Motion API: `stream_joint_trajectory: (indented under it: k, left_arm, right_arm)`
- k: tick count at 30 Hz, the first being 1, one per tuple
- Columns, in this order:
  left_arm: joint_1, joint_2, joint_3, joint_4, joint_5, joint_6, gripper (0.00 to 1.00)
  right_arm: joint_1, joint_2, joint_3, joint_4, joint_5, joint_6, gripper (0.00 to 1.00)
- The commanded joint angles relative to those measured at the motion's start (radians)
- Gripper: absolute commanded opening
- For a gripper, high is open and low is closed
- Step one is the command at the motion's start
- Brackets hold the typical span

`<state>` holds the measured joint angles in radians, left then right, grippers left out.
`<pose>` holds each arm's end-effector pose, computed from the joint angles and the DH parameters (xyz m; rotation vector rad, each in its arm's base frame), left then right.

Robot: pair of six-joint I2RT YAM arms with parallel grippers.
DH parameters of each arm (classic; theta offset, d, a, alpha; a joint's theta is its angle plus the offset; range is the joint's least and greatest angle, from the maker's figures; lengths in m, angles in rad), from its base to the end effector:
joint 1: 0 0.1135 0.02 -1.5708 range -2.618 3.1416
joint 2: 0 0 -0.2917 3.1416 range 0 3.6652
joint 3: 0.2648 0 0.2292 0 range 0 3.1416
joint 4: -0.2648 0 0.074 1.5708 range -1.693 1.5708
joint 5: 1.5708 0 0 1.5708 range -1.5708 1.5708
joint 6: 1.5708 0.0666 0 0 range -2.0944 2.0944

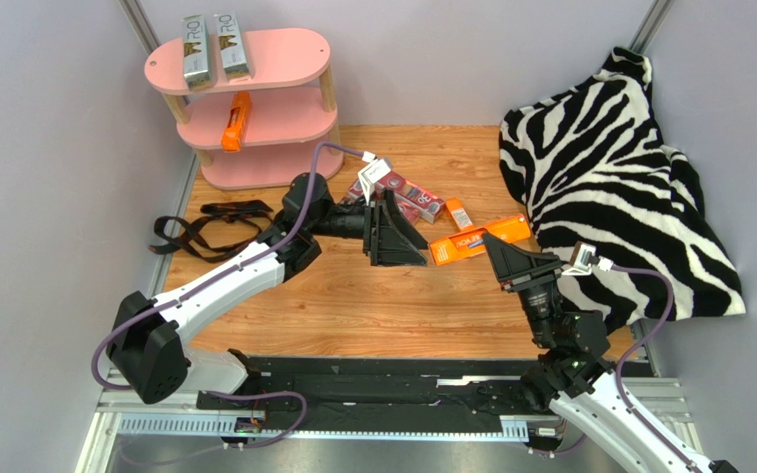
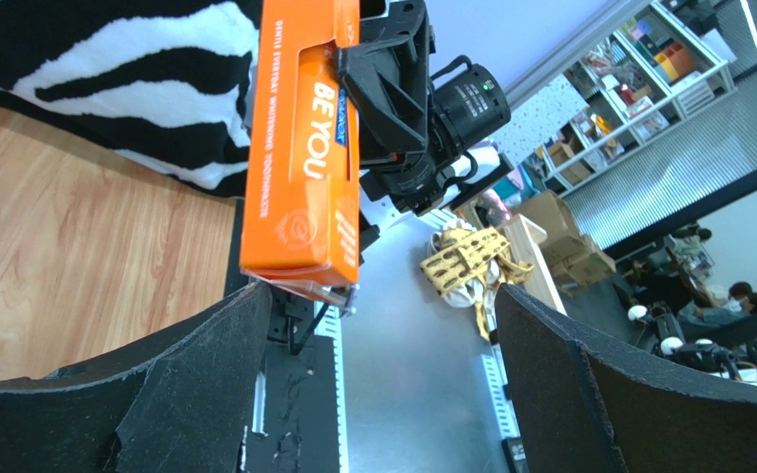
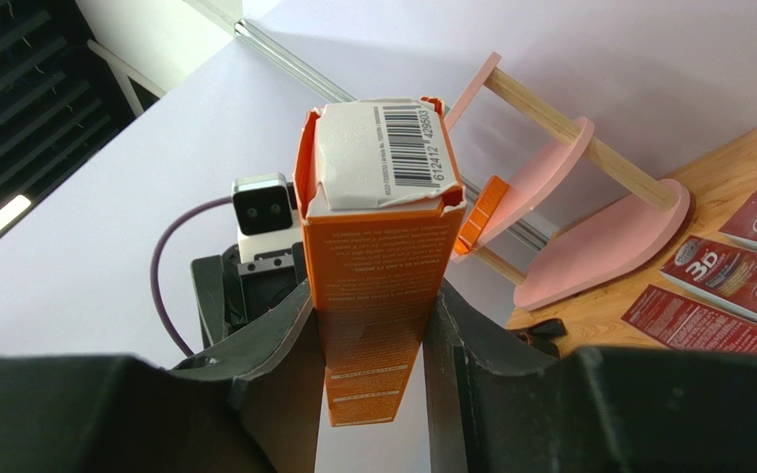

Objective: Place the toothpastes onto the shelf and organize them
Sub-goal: Pick up the toothpaste from the center of the board.

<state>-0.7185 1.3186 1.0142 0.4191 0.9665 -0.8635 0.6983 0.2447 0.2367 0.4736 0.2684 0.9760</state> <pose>0.1802 -0.2304 0.3997 0.8279 1.6728 -1.8765 0.0743 0.0393 0.3044 0.4254 1.1498 1.3341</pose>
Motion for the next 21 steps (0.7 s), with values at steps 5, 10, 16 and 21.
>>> stream_joint_trajectory:
  k: [5,10,16,21]
  left_arm:
    - [-0.048,0.063,0.138,-0.161,-0.043,0.126,0.92]
    - [-0.053,0.079,0.172,-0.269,-0.077,0.187,0.91]
    - [-0.064,0.100,0.161,-0.185,-0.043,0.141,0.86]
    - [-0.090,0.119,0.165,-0.183,-0.032,0.139,0.77]
  right_arm:
    - [0.006,0.044,0.082,0.086,-0.084,-0.017,0.31]
    - [0.006,0.034,0.092,0.077,-0.100,-0.020,0.31]
    - [0.006,0.015,0.088,0.054,-0.097,-0.020,0.32]
    - [0.006,0.004,0.084,0.042,-0.084,-0.023,0.32]
